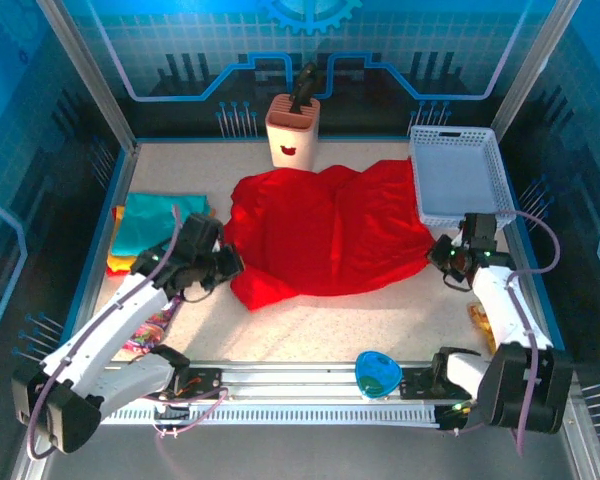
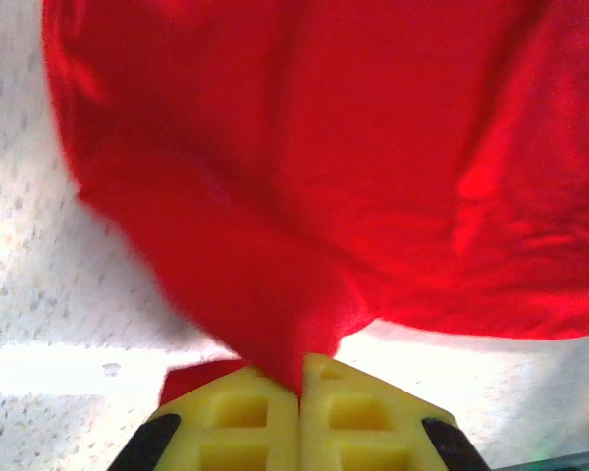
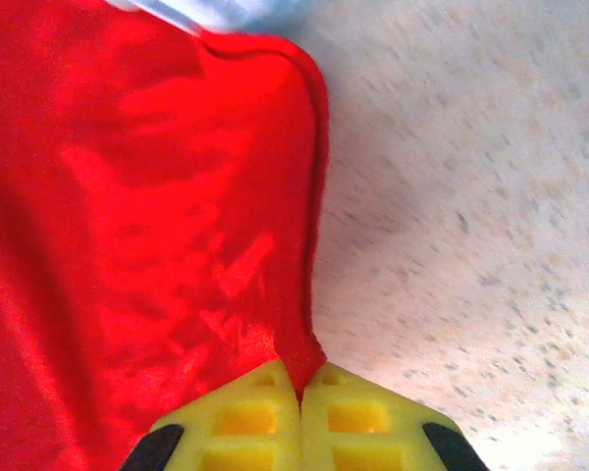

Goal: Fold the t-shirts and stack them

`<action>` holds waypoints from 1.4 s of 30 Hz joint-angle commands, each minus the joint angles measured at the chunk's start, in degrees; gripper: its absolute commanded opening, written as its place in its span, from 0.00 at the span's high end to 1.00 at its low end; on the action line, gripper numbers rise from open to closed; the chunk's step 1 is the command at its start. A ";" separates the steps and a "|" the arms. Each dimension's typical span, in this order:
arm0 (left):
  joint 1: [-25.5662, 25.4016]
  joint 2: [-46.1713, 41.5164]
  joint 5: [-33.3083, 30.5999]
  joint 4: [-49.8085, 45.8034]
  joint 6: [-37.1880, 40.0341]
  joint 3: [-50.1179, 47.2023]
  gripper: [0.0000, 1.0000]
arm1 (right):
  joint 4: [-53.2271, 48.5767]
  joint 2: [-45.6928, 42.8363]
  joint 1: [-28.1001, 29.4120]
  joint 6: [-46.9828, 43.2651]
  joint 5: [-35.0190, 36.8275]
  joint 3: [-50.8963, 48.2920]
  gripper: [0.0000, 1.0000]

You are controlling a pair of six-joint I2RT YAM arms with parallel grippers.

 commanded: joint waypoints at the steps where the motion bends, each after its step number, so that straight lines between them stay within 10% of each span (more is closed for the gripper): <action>1: 0.66 0.82 -4.26 -6.87 6.68 10.98 1.00 | -4.05 -4.24 1.13 -1.65 -3.66 6.17 1.00; 8: 0.61 2.76 -13.81 -14.66 14.62 34.71 1.00 | -5.64 -12.02 3.01 -3.73 -5.10 19.21 1.00; 24: 0.61 -1.00 0.14 -8.11 29.97 70.26 1.00 | -12.83 -19.75 4.67 -7.80 -2.74 47.33 1.00; 34: 0.58 2.19 -2.34 -4.09 34.76 75.27 1.00 | -17.38 -19.91 4.95 -6.52 3.64 56.39 1.00; 42: 1.11 6.60 -14.41 3.24 39.75 56.93 1.00 | -19.66 -13.54 4.89 -2.60 0.76 44.99 1.00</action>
